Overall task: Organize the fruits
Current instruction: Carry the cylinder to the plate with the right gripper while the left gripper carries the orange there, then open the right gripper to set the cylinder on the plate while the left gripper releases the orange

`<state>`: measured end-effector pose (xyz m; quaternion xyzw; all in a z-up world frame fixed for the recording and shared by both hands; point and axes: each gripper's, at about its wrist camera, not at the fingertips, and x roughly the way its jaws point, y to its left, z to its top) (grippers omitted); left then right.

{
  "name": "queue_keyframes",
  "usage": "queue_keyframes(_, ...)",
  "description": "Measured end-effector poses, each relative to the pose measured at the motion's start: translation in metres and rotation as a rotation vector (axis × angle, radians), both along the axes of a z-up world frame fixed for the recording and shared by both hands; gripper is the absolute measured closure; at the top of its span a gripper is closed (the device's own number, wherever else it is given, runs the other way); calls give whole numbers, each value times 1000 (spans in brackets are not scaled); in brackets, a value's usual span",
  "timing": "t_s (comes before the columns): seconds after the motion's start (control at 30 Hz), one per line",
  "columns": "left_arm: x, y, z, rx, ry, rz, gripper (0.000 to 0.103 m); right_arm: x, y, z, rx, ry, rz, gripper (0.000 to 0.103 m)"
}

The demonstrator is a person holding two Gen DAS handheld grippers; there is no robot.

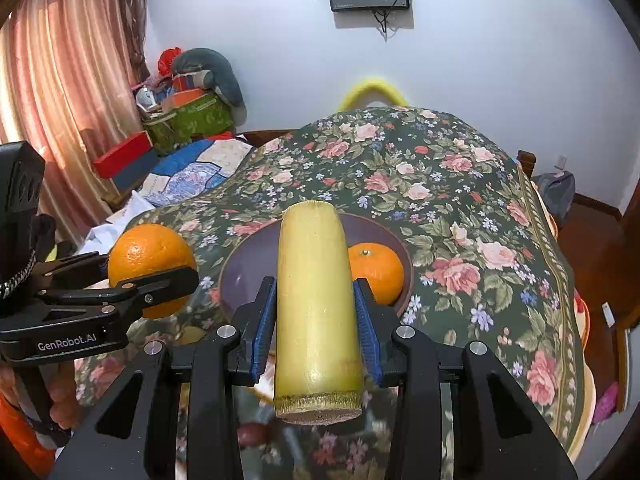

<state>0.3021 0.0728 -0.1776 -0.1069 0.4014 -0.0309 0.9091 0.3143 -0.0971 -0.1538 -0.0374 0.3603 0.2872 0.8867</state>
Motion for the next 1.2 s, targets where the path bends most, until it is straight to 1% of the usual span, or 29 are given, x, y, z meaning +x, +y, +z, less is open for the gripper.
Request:
queue_keyframes(0.37,37,10,-20,-1,33,-10,44,32,24,-18,-20,38,10,68)
queue_keyframes(0.57,54,12,-35,5,69,-19,44,48,29,-25,-19,61,-3,68)
queue_keyframes(0.67,61,12,-41,-7,84,-25,44,51,31,-29,-19,74,-1,68)
queue_keyframes(0.87,71,11,-46,-21,109,-41,44,52,33,-29,-31,67,9,68)
queue_keyframes(1.03,73,6,-50,-20,129,-54,44,50,27,-26,-11,65,4,67)
queue_keyframes(1.2,71,4,-51,-22,128,-55,44,47,21,-21,-4,62,5,67)
